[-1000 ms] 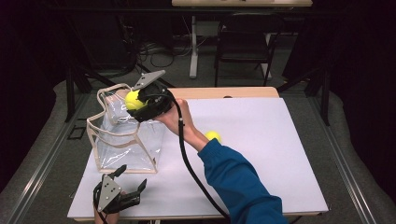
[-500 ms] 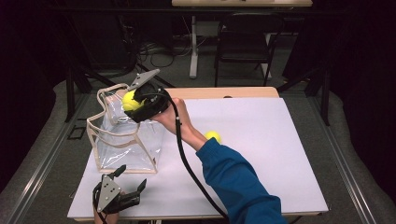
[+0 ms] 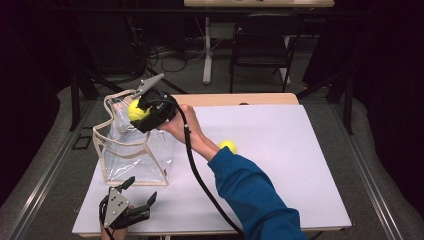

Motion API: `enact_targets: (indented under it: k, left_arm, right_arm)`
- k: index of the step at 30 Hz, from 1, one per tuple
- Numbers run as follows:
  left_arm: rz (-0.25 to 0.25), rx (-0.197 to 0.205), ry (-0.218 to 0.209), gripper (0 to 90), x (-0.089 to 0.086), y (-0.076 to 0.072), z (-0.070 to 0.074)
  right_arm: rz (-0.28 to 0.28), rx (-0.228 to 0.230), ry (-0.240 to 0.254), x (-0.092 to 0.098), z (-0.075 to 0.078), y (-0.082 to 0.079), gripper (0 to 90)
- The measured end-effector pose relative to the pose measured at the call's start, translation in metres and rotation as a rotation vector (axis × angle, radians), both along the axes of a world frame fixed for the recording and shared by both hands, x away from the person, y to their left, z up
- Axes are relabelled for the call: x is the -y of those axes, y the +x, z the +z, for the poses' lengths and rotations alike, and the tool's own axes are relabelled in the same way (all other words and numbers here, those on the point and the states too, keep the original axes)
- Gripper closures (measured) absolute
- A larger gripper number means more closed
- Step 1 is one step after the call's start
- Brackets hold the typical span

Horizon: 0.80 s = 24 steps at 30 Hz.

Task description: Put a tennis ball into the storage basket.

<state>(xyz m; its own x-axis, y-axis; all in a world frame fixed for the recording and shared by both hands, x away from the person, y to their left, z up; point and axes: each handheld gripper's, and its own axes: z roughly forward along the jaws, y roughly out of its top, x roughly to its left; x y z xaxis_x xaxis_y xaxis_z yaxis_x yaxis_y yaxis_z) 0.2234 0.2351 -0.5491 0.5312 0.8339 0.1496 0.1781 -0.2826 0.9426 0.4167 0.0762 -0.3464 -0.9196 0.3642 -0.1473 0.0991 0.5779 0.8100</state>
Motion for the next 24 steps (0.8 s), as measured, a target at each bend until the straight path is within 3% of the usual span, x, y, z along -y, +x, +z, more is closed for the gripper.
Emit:
enact_targets:
  k: [24]
  left_arm:
    - [0.000, -0.002, -0.005, 16.1, -0.001, 0.000, 0.000]
  right_arm:
    - [0.028, -0.029, -0.065, -0.013, -0.001, 0.000, 25.9]
